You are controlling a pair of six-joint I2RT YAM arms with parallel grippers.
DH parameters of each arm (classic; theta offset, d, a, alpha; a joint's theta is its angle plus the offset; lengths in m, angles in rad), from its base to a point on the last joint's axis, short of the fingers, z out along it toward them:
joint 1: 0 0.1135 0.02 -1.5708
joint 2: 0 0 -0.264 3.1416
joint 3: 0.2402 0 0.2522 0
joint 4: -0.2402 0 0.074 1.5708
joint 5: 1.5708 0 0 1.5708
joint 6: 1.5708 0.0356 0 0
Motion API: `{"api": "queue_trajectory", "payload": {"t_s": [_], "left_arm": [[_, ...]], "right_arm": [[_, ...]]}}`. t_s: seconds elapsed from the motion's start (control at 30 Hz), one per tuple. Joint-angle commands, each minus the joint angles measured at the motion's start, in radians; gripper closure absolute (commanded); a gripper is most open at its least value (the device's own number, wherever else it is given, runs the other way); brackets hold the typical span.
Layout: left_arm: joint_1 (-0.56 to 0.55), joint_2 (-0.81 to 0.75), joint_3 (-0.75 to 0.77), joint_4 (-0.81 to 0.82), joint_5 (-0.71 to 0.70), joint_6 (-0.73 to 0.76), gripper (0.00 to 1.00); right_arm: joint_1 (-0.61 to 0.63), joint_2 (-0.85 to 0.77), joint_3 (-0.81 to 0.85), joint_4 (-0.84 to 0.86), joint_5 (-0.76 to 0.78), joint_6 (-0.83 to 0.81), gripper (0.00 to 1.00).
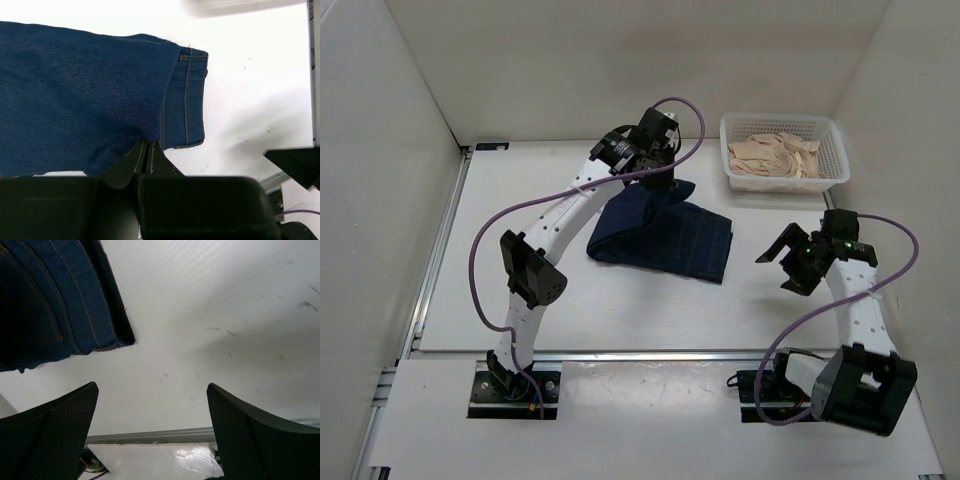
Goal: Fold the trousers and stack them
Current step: Fold the trousers
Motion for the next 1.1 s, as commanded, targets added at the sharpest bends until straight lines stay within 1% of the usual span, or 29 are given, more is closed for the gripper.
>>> {"api": "queue_trajectory", "payload": {"t_s": [0.0,0.03,0.1,0.13,0.17,0.2,0.23,0.27,0.33,0.4,0.5,0.57,0.6,0.63,0.73,0.83,1.07], "left_arm": [[-0.006,-0.040,0.041,0.038,0.011,-0.021,0.90],[-0.006,-0.029,0.041,0.038,0.011,-0.021,0.90],[-0.006,-0.029,0.041,0.038,0.020,-0.021,0.90],[-0.006,-0.029,0.041,0.038,0.020,-0.030,0.90],[-0.006,-0.029,0.041,0.048,0.008,-0.030,0.90],[-0.006,-0.029,0.041,0.048,-0.004,-0.039,0.90],[-0.006,-0.019,0.041,0.058,-0.004,-0.039,0.90],[-0.006,-0.008,0.041,0.058,-0.004,-0.049,0.90],[-0.006,0.004,0.041,0.058,0.005,-0.058,0.90],[-0.015,0.017,0.032,0.068,0.018,-0.070,0.90],[-0.024,0.037,0.032,0.077,0.019,-0.082,0.90],[-0.045,0.049,0.043,0.086,0.028,-0.101,0.90],[-0.046,0.064,0.053,0.086,0.038,-0.101,0.90],[-0.058,0.064,0.063,0.086,0.039,-0.101,0.90],[-0.076,0.087,0.063,0.086,0.039,-0.110,0.90],[-0.088,0.107,0.072,0.095,0.048,-0.119,0.90],[-0.157,0.138,0.072,0.114,0.048,-0.139,0.90]], "right_arm": [[0.020,0.124,-0.028,0.173,-0.159,-0.016,0.06],[0.034,0.216,-0.016,0.230,-0.210,-0.016,0.06],[0.089,0.316,0.036,0.260,-0.241,-0.025,0.09],[0.109,0.409,0.056,0.260,-0.241,-0.036,0.11],[0.147,0.445,0.073,0.286,-0.232,-0.036,0.13],[0.164,0.500,0.096,0.303,-0.223,-0.036,0.21],[0.178,0.523,0.096,0.319,-0.204,-0.021,0.26],[0.189,0.545,0.108,0.358,-0.195,-0.007,0.36],[0.198,0.609,0.120,0.378,-0.195,0.002,0.46],[0.198,0.664,0.134,0.405,-0.195,0.028,0.53],[0.224,0.713,0.159,0.418,-0.184,0.038,0.53],[0.249,0.735,0.171,0.418,-0.172,0.038,0.61],[0.249,0.749,0.182,0.418,-0.163,0.038,0.75],[0.262,0.749,0.182,0.418,-0.163,0.038,0.83],[0.285,0.759,0.191,0.418,-0.154,0.047,1.00],[0.305,0.759,0.200,0.418,-0.143,0.056,1.00],[0.315,0.759,0.200,0.418,-0.129,0.065,1.00]]}}
